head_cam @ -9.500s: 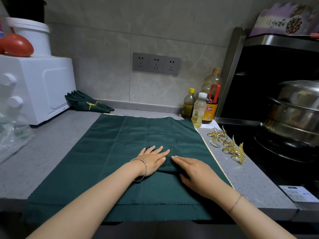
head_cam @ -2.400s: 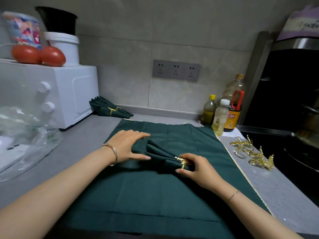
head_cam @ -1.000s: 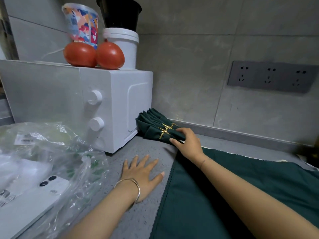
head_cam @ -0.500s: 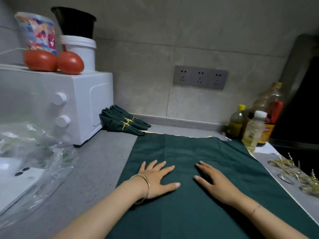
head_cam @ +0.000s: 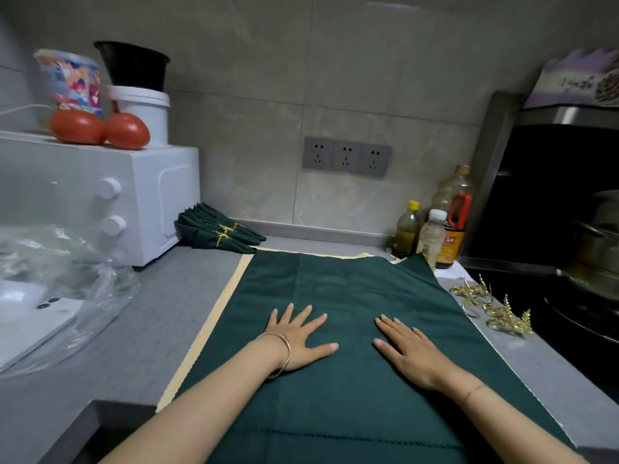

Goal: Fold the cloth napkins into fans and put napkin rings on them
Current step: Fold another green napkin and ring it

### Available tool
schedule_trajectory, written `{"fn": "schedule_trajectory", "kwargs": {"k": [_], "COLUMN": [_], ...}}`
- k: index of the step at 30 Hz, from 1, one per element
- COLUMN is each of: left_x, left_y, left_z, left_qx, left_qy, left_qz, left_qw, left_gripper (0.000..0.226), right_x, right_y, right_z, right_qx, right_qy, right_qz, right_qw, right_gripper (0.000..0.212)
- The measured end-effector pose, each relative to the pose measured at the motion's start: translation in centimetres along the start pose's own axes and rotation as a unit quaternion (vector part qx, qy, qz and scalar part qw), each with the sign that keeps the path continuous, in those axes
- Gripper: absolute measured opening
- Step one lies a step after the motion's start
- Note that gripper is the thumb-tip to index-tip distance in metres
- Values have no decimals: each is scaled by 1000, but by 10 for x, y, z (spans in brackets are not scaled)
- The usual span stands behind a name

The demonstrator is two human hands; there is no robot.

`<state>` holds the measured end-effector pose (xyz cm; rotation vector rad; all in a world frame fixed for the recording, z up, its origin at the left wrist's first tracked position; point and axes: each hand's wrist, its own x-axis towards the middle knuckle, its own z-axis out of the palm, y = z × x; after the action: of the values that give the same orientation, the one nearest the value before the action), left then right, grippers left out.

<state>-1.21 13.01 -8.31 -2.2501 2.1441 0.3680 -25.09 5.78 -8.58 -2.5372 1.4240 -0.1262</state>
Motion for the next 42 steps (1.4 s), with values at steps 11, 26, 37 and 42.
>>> {"fn": "schedule_trajectory", "kwargs": {"k": [11,26,37,42], "left_x": [-59,-95,-78,-91], "left_y": [32,26,-26,-17], "left_z": [5,-2,-47,-96], "left_qx": [-14,-15,-118,-165], "left_qy": [0,62,57,-171], "left_qz": [94,134,52,-5], "left_qw": [996,989,990,971], "left_gripper": [78,47,45,36], "right_x": [-93,-117,-96,-89], "right_y": [-1,12,39,57], "right_z": [-2,-13,-90,-131], "right_qx": [43,-29,130,145], "right_qy": [13,111,-104,-195], "right_qz": [-154,-158,-62,49], "right_qw": [987,981,984,969], "right_gripper": [69,33,28,70]}}
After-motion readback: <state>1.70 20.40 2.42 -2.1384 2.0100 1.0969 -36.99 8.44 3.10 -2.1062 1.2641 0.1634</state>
